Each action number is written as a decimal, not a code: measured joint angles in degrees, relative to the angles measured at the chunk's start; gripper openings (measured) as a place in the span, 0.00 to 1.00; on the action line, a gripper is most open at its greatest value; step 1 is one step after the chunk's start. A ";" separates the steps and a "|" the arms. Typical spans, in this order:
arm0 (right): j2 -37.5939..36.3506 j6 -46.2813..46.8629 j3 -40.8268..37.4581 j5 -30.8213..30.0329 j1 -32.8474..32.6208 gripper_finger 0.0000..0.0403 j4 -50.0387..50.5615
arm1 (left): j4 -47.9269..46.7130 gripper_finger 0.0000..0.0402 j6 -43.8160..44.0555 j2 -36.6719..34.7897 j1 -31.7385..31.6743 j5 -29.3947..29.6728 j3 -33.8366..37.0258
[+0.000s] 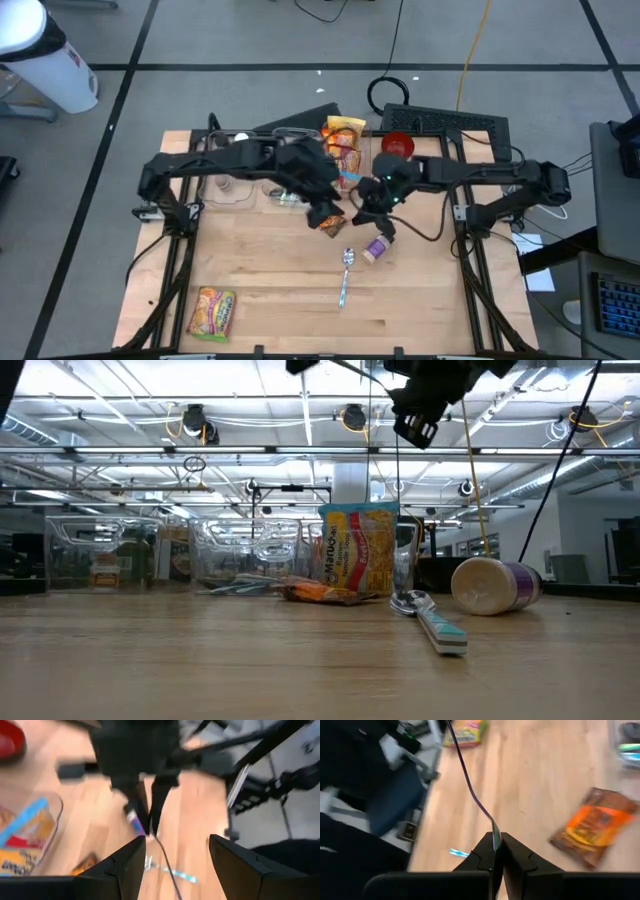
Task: Pick & Place Food Item
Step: Put the purple and blue spoon into the middle transparent bin
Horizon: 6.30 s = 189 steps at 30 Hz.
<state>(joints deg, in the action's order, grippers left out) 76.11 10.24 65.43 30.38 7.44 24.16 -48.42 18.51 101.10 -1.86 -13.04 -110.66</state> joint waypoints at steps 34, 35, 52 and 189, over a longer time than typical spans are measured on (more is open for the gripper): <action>0.93 -3.76 6.38 -6.48 1.22 0.01 0.09 | -13.05 0.56 2.50 2.97 -0.79 3.05 -1.30; 0.93 -3.76 6.38 -6.48 1.23 0.01 0.06 | -13.05 0.56 2.53 2.97 -0.79 3.06 -1.30; 0.94 -3.39 6.31 -7.14 1.31 0.01 0.13 | -12.79 0.02 -2.96 2.97 -1.08 3.04 -1.30; -19.29 15.98 -28.37 -10.83 17.59 0.44 -32.86 | 28.16 0.25 38.93 2.77 -20.35 18.71 45.32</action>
<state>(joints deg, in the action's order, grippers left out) 56.82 26.21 37.06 19.55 25.03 -8.70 -20.26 57.44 103.88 -22.22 5.67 -65.34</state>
